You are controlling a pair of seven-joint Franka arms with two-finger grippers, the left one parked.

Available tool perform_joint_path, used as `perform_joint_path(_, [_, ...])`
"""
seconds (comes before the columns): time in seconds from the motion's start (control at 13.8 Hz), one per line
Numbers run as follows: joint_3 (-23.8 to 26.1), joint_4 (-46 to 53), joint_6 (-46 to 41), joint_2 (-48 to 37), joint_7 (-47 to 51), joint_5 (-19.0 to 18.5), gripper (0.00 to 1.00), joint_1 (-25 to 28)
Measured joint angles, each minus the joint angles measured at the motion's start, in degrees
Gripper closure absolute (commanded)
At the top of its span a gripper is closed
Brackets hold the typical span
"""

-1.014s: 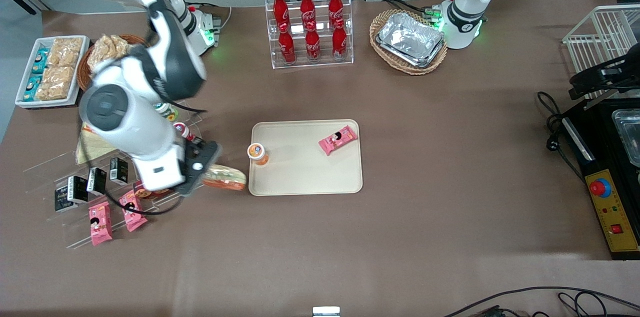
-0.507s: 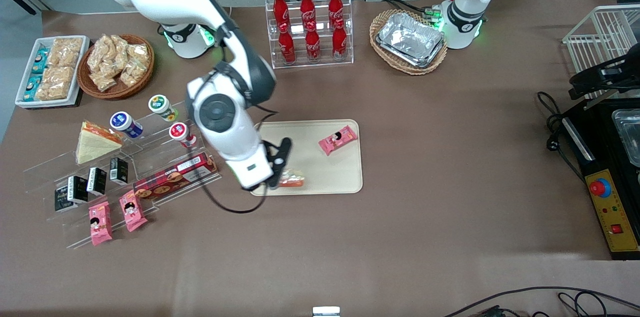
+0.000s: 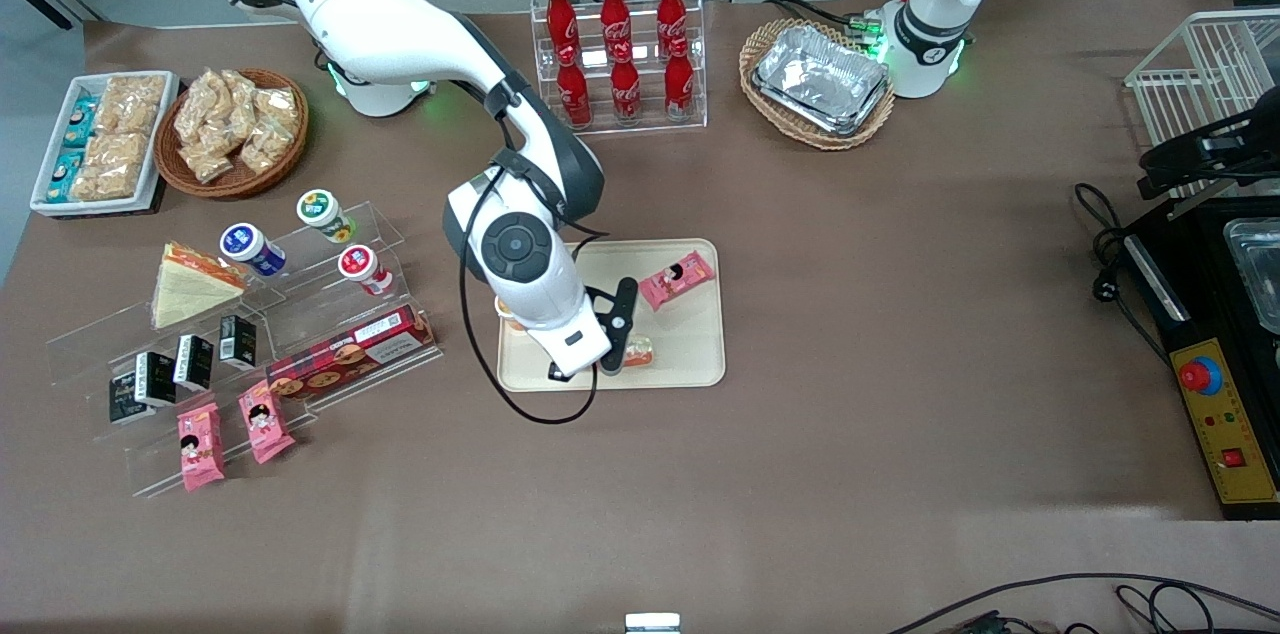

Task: Place sandwich on tray
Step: 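Lower the held sandwich onto the cream tray beside the pink pack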

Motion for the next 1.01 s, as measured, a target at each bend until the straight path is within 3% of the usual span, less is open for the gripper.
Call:
perform_joint_path(0.72, [0.20, -0.01, 0.00, 3.31, 0.00, -0.16, 1.00, 2.94])
perform_joint_path(0.8, [0.21, -0.01, 0.00, 3.53, 0.00, -0.46, 0.84, 3.69])
perform_joint_path(0.94, [0.20, -0.01, 0.00, 3.63, 0.03, -0.99, 0.03, 4.40])
perform_joint_path(1.01, [0.20, -0.01, 0.00, 3.63, 0.03, -1.06, 0.00, 4.45])
